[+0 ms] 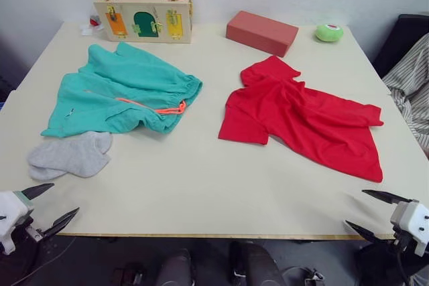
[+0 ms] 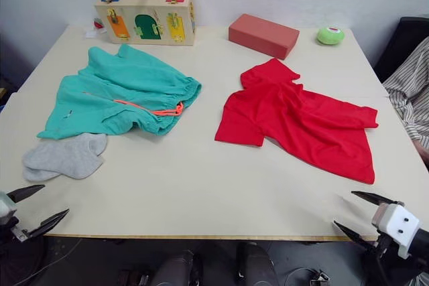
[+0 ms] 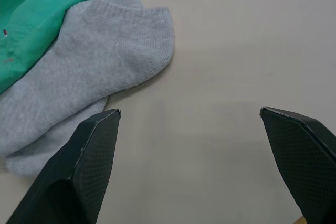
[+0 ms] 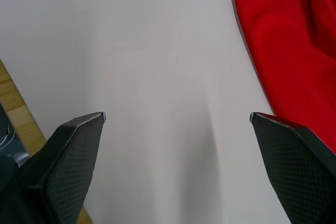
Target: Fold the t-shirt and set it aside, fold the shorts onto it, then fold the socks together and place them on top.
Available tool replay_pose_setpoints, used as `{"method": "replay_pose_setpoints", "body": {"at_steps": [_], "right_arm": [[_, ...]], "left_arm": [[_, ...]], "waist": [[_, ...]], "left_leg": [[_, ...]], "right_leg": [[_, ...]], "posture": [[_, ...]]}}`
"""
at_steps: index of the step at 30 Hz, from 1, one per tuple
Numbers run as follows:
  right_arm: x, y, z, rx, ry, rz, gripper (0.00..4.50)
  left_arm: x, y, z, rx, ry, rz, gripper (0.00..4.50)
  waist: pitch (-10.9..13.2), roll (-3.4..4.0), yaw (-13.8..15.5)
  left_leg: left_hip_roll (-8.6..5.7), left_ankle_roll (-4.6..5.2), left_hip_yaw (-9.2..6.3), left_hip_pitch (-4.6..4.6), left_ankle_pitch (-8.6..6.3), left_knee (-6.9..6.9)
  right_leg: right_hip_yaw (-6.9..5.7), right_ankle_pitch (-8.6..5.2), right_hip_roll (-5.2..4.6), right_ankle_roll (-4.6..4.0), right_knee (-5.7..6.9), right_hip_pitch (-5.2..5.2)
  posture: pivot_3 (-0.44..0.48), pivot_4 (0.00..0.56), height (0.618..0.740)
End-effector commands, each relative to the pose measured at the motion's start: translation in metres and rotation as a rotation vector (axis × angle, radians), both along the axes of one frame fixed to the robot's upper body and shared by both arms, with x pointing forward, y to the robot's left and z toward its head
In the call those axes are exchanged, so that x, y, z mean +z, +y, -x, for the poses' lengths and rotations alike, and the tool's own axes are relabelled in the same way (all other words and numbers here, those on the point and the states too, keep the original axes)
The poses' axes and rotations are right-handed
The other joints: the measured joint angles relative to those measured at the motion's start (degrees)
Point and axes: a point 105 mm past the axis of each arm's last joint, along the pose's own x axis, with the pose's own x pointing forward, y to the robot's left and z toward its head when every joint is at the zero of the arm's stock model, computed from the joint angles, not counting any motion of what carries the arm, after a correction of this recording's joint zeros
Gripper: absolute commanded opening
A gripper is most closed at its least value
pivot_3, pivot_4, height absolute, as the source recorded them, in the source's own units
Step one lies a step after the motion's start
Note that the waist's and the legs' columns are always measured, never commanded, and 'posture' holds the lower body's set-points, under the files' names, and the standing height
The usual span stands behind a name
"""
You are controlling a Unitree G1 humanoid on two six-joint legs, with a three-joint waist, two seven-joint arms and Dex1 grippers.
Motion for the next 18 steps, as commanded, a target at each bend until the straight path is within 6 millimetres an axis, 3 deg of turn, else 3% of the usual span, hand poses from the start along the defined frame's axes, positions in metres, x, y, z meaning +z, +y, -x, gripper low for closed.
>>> {"method": "replay_pose_setpoints", "body": {"at_steps": [1, 9, 12, 18], "right_arm": [[0.007, 0.005, -0.005, -0.005, -0.056, -0.017, 4.5], [0.009, 0.016, -0.016, -0.019, -0.097, -0.059, 4.5], [0.014, 0.022, -0.021, -0.05, -0.138, -0.085, 4.5], [0.026, 0.013, -0.023, -0.175, -0.204, -0.058, 4.5]], "left_arm": [[0.005, 0.0, 0.003, -0.01, 0.003, -0.008, 4.46], [0.008, -0.025, 0.0, -0.082, 0.047, 0.116, 4.46], [0.027, -0.071, -0.026, -0.265, 0.025, 0.193, 4.46], [0.047, -0.15, -0.082, -0.546, -0.071, 0.092, 4.46]], "waist": [[-0.01, -0.01, -0.05], [0.0, 0.0, 0.08], [0.0, 0.01, 0.68], [-0.14, 0.29, 1.7]], "left_leg": [[0.0, 0.0, 0.0, 0.01, 0.0, 0.0], [0.0, -0.02, 0.0, 0.0, 0.0, 0.0], [0.0, -0.03, 0.0, -0.02, 0.01, 0.0], [-0.08, -0.15, 0.02, 0.01, 0.17, 0.09]], "right_leg": [[0.0, 0.0, 0.0, 0.0, 0.01, 0.0], [0.04, -0.01, -0.01, -0.02, 0.05, -0.06], [0.03, -0.01, -0.01, -0.02, 0.07, -0.07], [0.05, 0.02, -0.1, 0.02, 0.23, 0.01]], "posture": [[0.0, 0.15, 0.74], [0.0, 0.15, 0.74], [0.0, 0.15, 0.74], [0.0, 0.15, 0.74]]}}
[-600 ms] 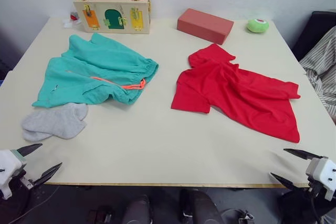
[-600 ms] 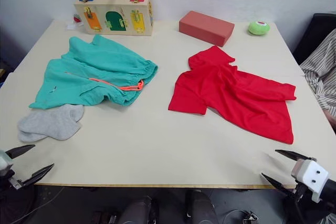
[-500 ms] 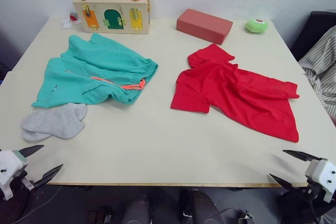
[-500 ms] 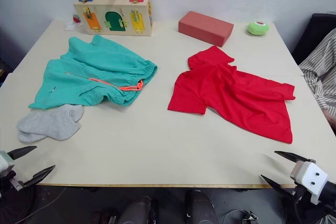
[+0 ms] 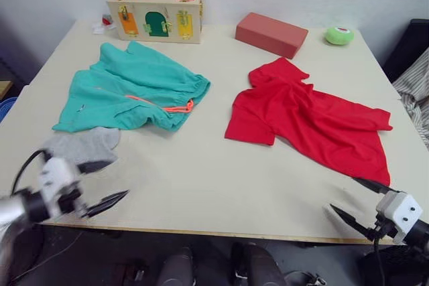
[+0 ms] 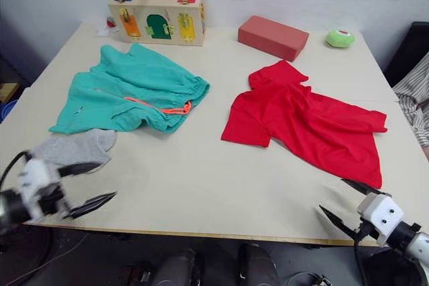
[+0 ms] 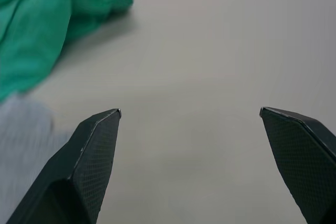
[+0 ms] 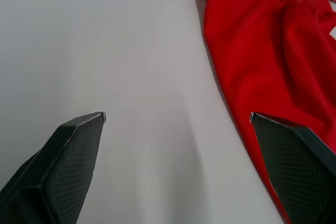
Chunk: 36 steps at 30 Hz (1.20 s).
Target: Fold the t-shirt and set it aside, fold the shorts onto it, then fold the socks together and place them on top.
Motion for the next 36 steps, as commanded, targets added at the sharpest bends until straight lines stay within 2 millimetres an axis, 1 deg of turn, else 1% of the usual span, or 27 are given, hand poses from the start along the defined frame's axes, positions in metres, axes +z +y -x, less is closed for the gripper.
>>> {"method": "replay_pose_setpoints", "body": {"at_steps": [1, 3, 7, 9, 10, 12, 14, 16, 20, 23, 26, 29, 32, 33, 34, 36], "right_arm": [[0.015, -0.014, -0.002, -0.1, -0.058, 0.061, 4.5], [0.017, -0.023, -0.004, -0.135, -0.065, 0.12, 4.5], [0.017, -0.041, -0.006, -0.2, -0.054, 0.209, 4.5], [0.012, -0.051, -0.008, -0.221, -0.021, 0.246, 4.5], [0.01, -0.057, -0.01, -0.239, -0.006, 0.256, 4.5], [0.007, -0.066, -0.017, -0.265, 0.01, 0.272, 4.5], [0.001, -0.075, -0.024, -0.291, 0.053, 0.277, 4.5], [-0.001, -0.079, -0.032, -0.296, 0.065, 0.286, 4.5], [-0.009, -0.086, -0.044, -0.305, 0.14, 0.277, 4.5], [-0.015, -0.083, -0.049, -0.261, 0.194, 0.266, 3.9], [-0.018, -0.077, -0.056, -0.213, 0.239, 0.249, 2.95], [-0.018, -0.074, -0.066, -0.199, 0.27, 0.225, 1.84], [-0.017, -0.069, -0.071, -0.174, 0.276, 0.204, 0.79], [-0.016, -0.067, -0.072, -0.165, 0.276, 0.196, 0.47], [-0.014, -0.065, -0.073, -0.153, 0.276, 0.19, 0.08], [-0.01, -0.057, -0.07, -0.098, 0.274, 0.175, 0.0]], "left_arm": [[0.004, -0.043, -0.028, -0.132, -0.053, -0.06, 4.46], [0.003, -0.067, -0.047, -0.207, -0.082, -0.096, 4.46], [-0.007, -0.115, -0.084, -0.341, -0.121, -0.187, 4.46], [-0.013, -0.143, -0.103, -0.381, -0.139, -0.238, 4.46], [-0.013, -0.156, -0.112, -0.386, -0.15, -0.242, 4.46], [-0.012, -0.175, -0.128, -0.382, -0.161, -0.238, 4.46], [-0.015, -0.188, -0.143, -0.355, -0.163, -0.256, 4.46], [-0.02, -0.197, -0.154, -0.333, -0.148, -0.275, 4.46], [-0.03, -0.206, -0.169, -0.271, -0.093, -0.302, 4.46], [-0.038, -0.205, -0.174, -0.255, -0.05, -0.349, 4.5], [-0.048, -0.197, -0.177, -0.219, 0.011, -0.379, 3.92], [-0.055, -0.192, -0.178, -0.186, 0.063, -0.367, 2.99], [-0.057, -0.191, -0.176, -0.19, 0.097, -0.336, 2.04], [-0.057, -0.191, -0.176, -0.19, 0.109, -0.316, 1.78], [-0.057, -0.19, -0.175, -0.192, 0.123, -0.298, 1.4], [-0.056, -0.188, -0.17, -0.224, 0.158, -0.251, 0.75]], "waist": [[-0.06, 0.11, -0.04], [-0.15, 0.25, -0.05], [-0.17, 0.28, -0.19], [-0.19, 0.22, -0.25], [-0.19, 0.2, -0.14], [-0.14, 0.1, -0.14], [-0.11, 0.05, -0.39], [-0.09, -0.05, -0.75], [-0.15, -0.37, -0.87], [-0.3, -0.72, -0.87], [-0.47, -1.0, -0.99], [-0.55, -1.19, -1.65], [-0.54, -1.21, -1.74], [-0.54, -1.21, -1.74], [-0.54, -1.21, -1.75], [-0.54, -1.21, -1.75]], "left_leg": [[-0.01, -0.18, 0.02, -0.02, 0.11, 0.0], [-0.01, -0.31, 0.1, -0.01, 0.19, -0.01], [-0.01, -0.34, 0.38, 0.04, 0.25, -0.01], [-0.01, -0.32, 0.53, 0.07, 0.3, 0.0], [0.0, -0.3, 0.62, 0.07, 0.31, 0.01], [-0.06, -0.19, 0.73, 0.01, 0.38, 0.04], [-0.09, -0.14, 0.9, -0.02, 0.4, 0.04], [-0.06, -0.13, 0.99, 0.01, 0.4, 0.04], [-0.04, -0.13, 0.99, 0.05, 0.42, 0.06], [-0.07, -0.08, 0.98, 0.06, 0.45, 0.18], [-0.08, -0.06, 0.97, 0.09, 0.45, 0.22], [-0.07, -0.06, 0.96, 0.32, 0.45, 0.22], [-0.04, -0.06, 0.95, 0.99, 0.3, 0.03], [-0.02, -0.07, 0.94, 0.98, 0.23, 0.03], [-0.02, -0.1, 0.94, 0.98, 0.22, 0.03], [-0.01, -0.15, 0.95, 0.98, 0.22, 0.04]], "right_leg": [[-0.01, 0.0, 0.03, 0.01, 0.02, -0.01], [0.0, 0.01, 0.09, 0.03, 0.04, -0.01], [0.11, 0.04, 0.25, 0.08, 0.08, -0.03], [0.21, 0.06, 0.32, 0.12, 0.08, -0.08], [0.31, 0.08, 0.37, 0.15, 0.1, -0.12], [0.45, 0.15, 0.37, 0.29, 0.08, -0.23], [0.65, 0.19, 0.37, 0.36, 0.09, -0.33], [0.73, 0.2, 0.42, 0.38, 0.07, -0.37], [0.74, 0.21, 0.41, 0.39, 0.1, -0.35], [0.73, 0.28, 0.34, 0.51, 0.08, -0.29], [0.74, 0.32, 0.28, 0.57, 0.07, -0.22], [0.76, 0.33, 0.25, 0.58, 0.06, 0.02], [0.76, 0.32, 0.22, 0.58, -0.09, 0.63], [0.77, 0.32, 0.22, 0.58, -0.08, 0.62], [0.78, 0.32, 0.22, 0.58, -0.06, 0.61], [0.79, 0.32, 0.22, 0.58, -0.03, 0.57]], "posture": [[0.0, 0.15, 0.74], [0.0, 0.15, 0.74], [0.0, 0.15, 0.74], [0.0, 0.15, 0.74], [0.0, 0.15, 0.74], [0.0, 0.15, 0.74], [0.0, 0.15, 0.74], [0.0, 0.15, 0.74], [0.0, 0.15, 0.74], [0.0, 0.15, 0.74], [0.0, 0.15, 0.74], [0.0, 0.15, 0.74], [0.0, 0.15, 0.74], [0.0, 0.15, 0.74], [0.0, 0.15, 0.74], [0.0, 0.15, 0.74]]}}
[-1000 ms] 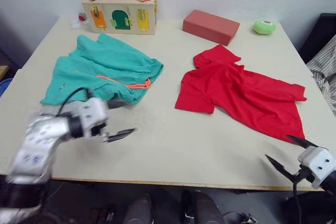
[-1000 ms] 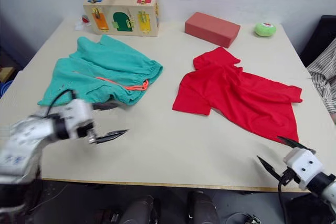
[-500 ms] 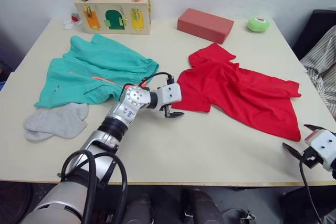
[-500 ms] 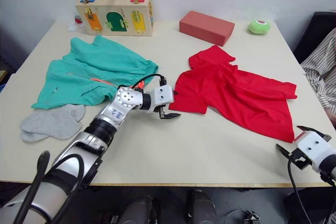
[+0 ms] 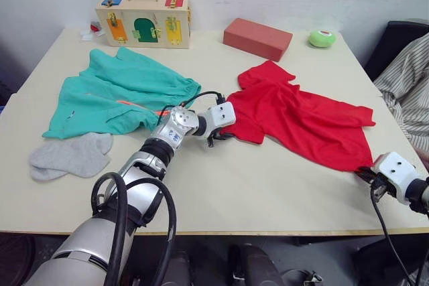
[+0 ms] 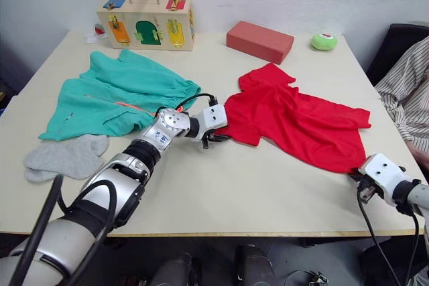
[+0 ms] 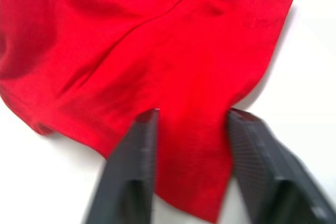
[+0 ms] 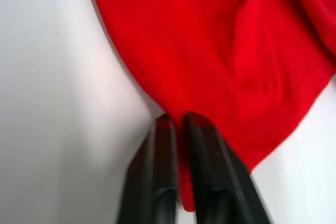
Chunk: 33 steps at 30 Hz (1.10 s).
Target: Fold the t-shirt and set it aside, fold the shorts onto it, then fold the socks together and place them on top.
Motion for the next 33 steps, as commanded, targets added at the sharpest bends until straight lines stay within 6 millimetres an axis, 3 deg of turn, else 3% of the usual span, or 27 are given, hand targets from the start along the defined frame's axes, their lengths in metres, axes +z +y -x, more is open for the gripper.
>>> {"method": "replay_pose_setpoints", "body": {"at_steps": [1, 2, 6, 11, 17, 22, 29, 33], "right_arm": [[0.001, 0.009, 0.008, 0.068, 0.04, -0.04, 0.0], [0.002, 0.011, 0.01, 0.083, 0.044, -0.049, 0.0], [0.014, 0.024, 0.022, 0.179, 0.04, -0.081, 0.0], [0.017, 0.031, 0.048, 0.276, 0.091, -0.069, 0.0], [0.008, 0.026, 0.069, 0.316, 0.161, -0.015, 0.0], [-0.003, 0.015, 0.078, 0.327, 0.203, 0.065, 0.0], [-0.004, -0.004, 0.078, 0.289, 0.217, 0.152, 0.0], [-0.005, 0.0, 0.087, 0.318, 0.258, 0.11, 0.0]], "left_arm": [[-0.015, 0.018, 0.006, 0.016, 0.121, 0.013, 0.43], [-0.013, 0.019, 0.009, 0.0, 0.135, 0.031, 0.08], [-0.006, 0.028, 0.032, -0.141, 0.191, 0.082, 0.01], [-0.001, 0.056, 0.095, -0.293, 0.247, 0.058, 0.01], [-0.004, 0.083, 0.135, -0.236, 0.292, 0.033, 0.01], [-0.004, 0.095, 0.17, -0.193, 0.368, 0.04, 0.01], [-0.006, 0.099, 0.205, -0.112, 0.463, 0.07, 0.01], [-0.014, 0.105, 0.209, -0.063, 0.487, 0.055, 0.01]], "waist": [[0.0, 0.01, 0.0], [0.01, 0.01, -0.04], [0.1, 0.19, -0.11], [0.28, 0.63, 0.03], [0.31, 0.68, 0.51], [0.32, 0.7, 0.29], [0.32, 0.71, 0.3], [0.33, 0.71, 0.92]], "left_leg": [[0.0, -0.03, 0.0, -0.01, 0.0, 0.0], [0.02, -0.09, 0.01, -0.01, -0.01, -0.01], [0.09, -0.3, 0.03, -0.02, 0.09, -0.17], [0.21, -0.43, 0.04, -0.05, 0.04, -0.3], [0.08, -0.22, -0.04, -0.05, -0.04, -0.16], [0.09, -0.12, -0.06, -0.08, -0.11, -0.19], [0.07, -0.09, -0.05, -0.05, -0.13, -0.19], [0.05, -0.05, -0.07, -0.06, -0.14, -0.19]], "right_leg": [[0.0, 0.0, 0.01, 0.0, 0.01, -0.02], [0.0, -0.02, 0.02, -0.04, 0.04, -0.07], [-0.01, -0.13, 0.14, -0.2, 0.09, -0.17], [0.05, -0.24, 0.29, -0.32, 0.12, -0.26], [0.11, -0.23, 0.08, -0.29, 0.11, -0.17], [0.11, -0.24, 0.05, -0.29, 0.06, -0.18], [0.17, -0.27, 0.02, -0.3, 0.04, -0.16], [0.17, -0.28, -0.01, -0.32, 0.0, -0.16]], "posture": [[0.0, 0.15, 0.74], [0.0, 0.15, 0.74], [0.0, 0.15, 0.74], [0.0, 0.15, 0.74], [0.0, 0.15, 0.74], [0.0, 0.15, 0.74], [0.0, 0.15, 0.74], [0.0, 0.15, 0.74]]}}
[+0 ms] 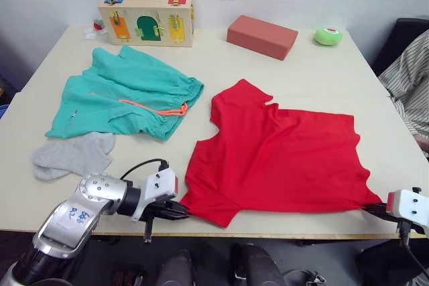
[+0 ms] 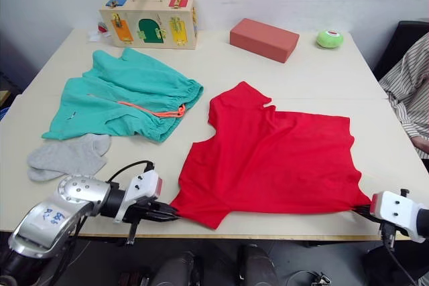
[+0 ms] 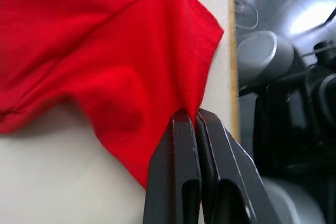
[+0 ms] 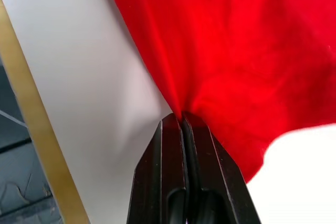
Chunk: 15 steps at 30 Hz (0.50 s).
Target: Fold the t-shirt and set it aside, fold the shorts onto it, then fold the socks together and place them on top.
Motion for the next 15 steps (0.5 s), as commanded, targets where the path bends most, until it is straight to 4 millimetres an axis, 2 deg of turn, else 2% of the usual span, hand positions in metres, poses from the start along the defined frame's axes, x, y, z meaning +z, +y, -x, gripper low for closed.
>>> {"method": "replay_pose_setpoints", "body": {"at_steps": [1, 9, 11, 15], "right_arm": [[-0.001, -0.005, 0.012, -0.012, 0.063, 0.003, 0.0], [0.0, -0.005, 0.043, -0.083, 0.167, -0.036, 0.0], [0.002, -0.002, 0.054, -0.085, 0.216, -0.066, 0.0], [0.001, -0.001, 0.06, -0.098, 0.255, -0.071, 0.0]], "left_arm": [[0.003, 0.007, 0.0, 0.029, -0.025, -0.028, 0.01], [0.005, 0.021, -0.01, 0.099, -0.058, -0.002, 0.01], [0.007, 0.025, -0.01, 0.082, -0.063, 0.003, 0.01], [0.011, 0.029, -0.004, 0.027, -0.041, 0.023, 0.01]], "waist": [[0.0, 0.01, 0.26], [0.03, 0.06, 0.92], [0.05, 0.11, 0.91], [0.07, 0.21, 0.61]], "left_leg": [[0.01, 0.01, 0.0, 0.0, -0.01, 0.0], [0.04, 0.25, -0.05, -0.03, -0.2, -0.08], [0.04, 0.37, -0.05, -0.04, -0.28, -0.09], [0.05, 0.38, -0.03, -0.04, -0.3, -0.14]], "right_leg": [[0.0, -0.02, 0.0, -0.03, 0.01, -0.01], [-0.03, -0.09, 0.0, -0.1, -0.05, -0.04], [-0.03, -0.1, -0.01, -0.1, -0.07, -0.06], [-0.02, -0.11, -0.01, -0.12, -0.09, -0.08]], "posture": [[0.0, 0.15, 0.74], [0.0, 0.15, 0.74], [0.0, 0.15, 0.74], [0.0, 0.15, 0.74]]}}
